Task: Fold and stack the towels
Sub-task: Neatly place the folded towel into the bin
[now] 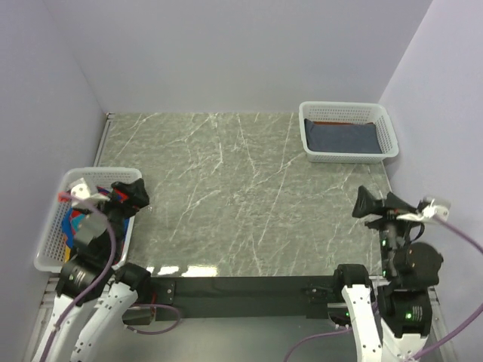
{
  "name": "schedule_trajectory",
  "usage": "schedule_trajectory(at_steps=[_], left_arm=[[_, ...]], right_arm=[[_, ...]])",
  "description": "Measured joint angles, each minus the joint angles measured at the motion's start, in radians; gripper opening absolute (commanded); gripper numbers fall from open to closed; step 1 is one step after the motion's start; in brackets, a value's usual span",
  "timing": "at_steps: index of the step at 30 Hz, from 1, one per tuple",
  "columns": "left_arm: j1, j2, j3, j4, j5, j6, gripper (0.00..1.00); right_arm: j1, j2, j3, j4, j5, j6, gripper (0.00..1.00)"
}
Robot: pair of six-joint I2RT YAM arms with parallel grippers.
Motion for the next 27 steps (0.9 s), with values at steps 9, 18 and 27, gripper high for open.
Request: schedule_trajectory(at_steps=[9,18,27], left_arm=[[0.0,-0.18,-0.036,-0.043,-0.016,-0.037,0.99],[0.013,-0.276,-0.094,-0.019,-0.011,-0.034,0.99],[0.024,-0.297,-0.1,0.011,0.004,-0.023,0.99]], right_arm=[[0.063,-0.193,-0.213,-0.006,0.032,-0.037,0.84],[0.065,-0.21,-0.291,0.033,0.014,-0.04,0.85],[0.065,-0.21,-0.291,0.055,0.003,-0.04,0.85]])
